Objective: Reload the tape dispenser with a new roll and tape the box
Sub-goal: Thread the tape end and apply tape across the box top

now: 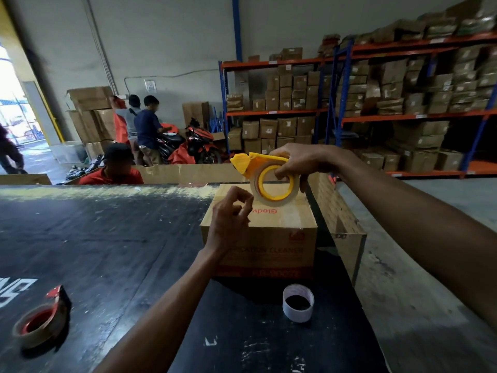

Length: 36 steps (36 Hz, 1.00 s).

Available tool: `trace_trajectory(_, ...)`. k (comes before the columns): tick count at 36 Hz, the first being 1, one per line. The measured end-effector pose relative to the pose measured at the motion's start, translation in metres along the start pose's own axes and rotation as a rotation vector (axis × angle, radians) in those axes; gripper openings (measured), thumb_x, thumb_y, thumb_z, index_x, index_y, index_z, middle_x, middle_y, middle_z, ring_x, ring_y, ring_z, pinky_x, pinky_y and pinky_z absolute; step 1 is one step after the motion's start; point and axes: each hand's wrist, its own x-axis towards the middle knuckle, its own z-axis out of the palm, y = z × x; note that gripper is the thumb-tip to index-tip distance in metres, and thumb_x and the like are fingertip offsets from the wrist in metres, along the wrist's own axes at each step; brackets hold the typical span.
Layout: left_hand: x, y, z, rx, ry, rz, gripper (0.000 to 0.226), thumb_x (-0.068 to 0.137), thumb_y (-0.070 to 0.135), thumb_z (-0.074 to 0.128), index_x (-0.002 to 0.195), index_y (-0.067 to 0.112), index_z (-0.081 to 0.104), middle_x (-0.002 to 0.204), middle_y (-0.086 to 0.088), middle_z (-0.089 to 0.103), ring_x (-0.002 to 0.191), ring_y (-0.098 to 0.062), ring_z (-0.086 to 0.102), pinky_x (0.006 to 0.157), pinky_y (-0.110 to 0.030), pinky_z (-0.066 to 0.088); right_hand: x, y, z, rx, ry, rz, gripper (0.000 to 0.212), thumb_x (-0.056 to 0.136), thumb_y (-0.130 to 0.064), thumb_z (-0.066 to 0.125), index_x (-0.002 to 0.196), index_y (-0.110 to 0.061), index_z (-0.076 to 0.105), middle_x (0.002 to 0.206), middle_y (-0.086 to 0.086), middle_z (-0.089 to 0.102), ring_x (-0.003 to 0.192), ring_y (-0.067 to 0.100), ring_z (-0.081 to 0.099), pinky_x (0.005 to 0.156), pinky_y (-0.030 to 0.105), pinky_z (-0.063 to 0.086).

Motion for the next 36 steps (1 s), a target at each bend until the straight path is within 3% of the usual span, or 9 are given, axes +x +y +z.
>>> trace_trajectory(3,-0.002,0.015,0.006,-0.339,-0.041,-0.295,0.020,0.102,0.022,0.057,0.111,0.005,0.053,0.084,-0.013,0.068,0.059,-0.026,0.070,0.057,-0.046,0.062,0.002,0.002,-0.003,-0.026,0.025,0.000,0.023,0.097,-0.018,0.065,0.118,-0.024,0.058,0.101,0.007,0.066,0.083,0.023,0.072,0.071,0.046,0.065)
trace_trajectory(6,0.002,0.021,0.005,-0.659,-0.178,-0.653,0.028,0.106,0.032,0.046,0.112,0.007,0.057,0.088,-0.014,0.070,0.071,-0.027,0.073,0.070,-0.040,0.062,0.002,0.004,-0.004,-0.043,0.031,-0.004,0.022,0.095,-0.019,0.067,0.113,-0.028,0.060,0.104,0.008,0.067,0.090,0.027,0.072,0.080,0.055,0.062)
trace_trajectory(9,0.010,0.026,0.000,-0.708,-0.359,-0.945,0.048,0.107,0.044,0.037,0.111,0.003,0.062,0.087,-0.013,0.074,0.077,-0.024,0.074,0.087,-0.044,0.060,0.002,0.006,-0.003,-0.061,0.036,-0.009,0.021,0.095,-0.020,0.068,0.109,-0.032,0.060,0.105,0.008,0.067,0.093,0.028,0.071,0.080,0.055,0.062)
trace_trajectory(11,0.017,0.030,-0.004,-0.701,-0.430,-1.050,0.055,0.107,0.047,0.033,0.110,0.002,0.063,0.089,-0.015,0.074,0.077,-0.024,0.074,0.098,-0.050,0.056,0.004,0.006,-0.001,-0.073,0.037,-0.014,0.023,0.094,-0.021,0.069,0.108,-0.036,0.059,0.107,0.008,0.066,0.094,0.027,0.071,0.080,0.054,0.062)
trace_trajectory(13,0.023,0.033,-0.008,-0.736,-0.461,-1.109,0.055,0.108,0.047,0.032,0.105,0.002,0.064,0.089,-0.015,0.073,0.074,-0.023,0.072,0.098,-0.051,0.056,0.005,0.006,-0.001,-0.081,0.034,-0.017,0.027,0.093,-0.021,0.070,0.108,-0.039,0.057,0.110,0.008,0.064,0.095,0.027,0.070,0.080,0.053,0.062)
trace_trajectory(19,0.039,0.041,-0.013,-0.698,-0.530,-1.111,0.044,0.108,0.041,0.036,0.091,0.008,0.060,0.077,-0.007,0.066,0.063,-0.014,0.065,0.088,-0.042,0.059,0.005,0.007,0.001,-0.093,0.029,-0.030,0.037,0.092,-0.020,0.071,0.120,-0.038,0.054,0.116,0.003,0.059,0.101,0.025,0.067,0.082,0.052,0.062)
trace_trajectory(24,0.047,0.044,-0.012,-0.636,-0.520,-1.106,0.036,0.108,0.034,0.040,0.082,0.014,0.055,0.070,0.000,0.060,0.054,-0.009,0.056,0.067,-0.031,0.061,0.003,0.008,-0.002,-0.101,0.032,-0.032,0.041,0.092,-0.019,0.071,0.126,-0.035,0.053,0.121,0.003,0.057,0.105,0.026,0.064,0.084,0.053,0.061)
trace_trajectory(32,0.045,0.046,-0.004,-0.482,-0.491,-0.985,0.025,0.106,0.026,0.047,0.102,0.005,0.060,0.086,-0.007,0.062,0.064,-0.011,0.055,0.058,-0.026,0.057,-0.007,0.010,-0.003,-0.118,0.035,-0.018,0.049,0.089,-0.022,0.074,0.132,-0.032,0.053,0.130,0.006,0.057,0.112,0.028,0.063,0.085,0.054,0.060)
trace_trajectory(36,0.041,0.036,-0.002,-0.407,-0.525,-0.807,0.032,0.107,0.026,0.046,0.102,0.000,0.063,0.091,-0.009,0.061,0.064,-0.011,0.057,0.060,-0.025,0.058,-0.011,0.008,0.001,-0.137,0.016,-0.007,0.070,0.090,-0.029,0.076,0.149,-0.037,0.039,0.128,0.003,0.048,0.104,0.027,0.064,0.071,0.048,0.065)
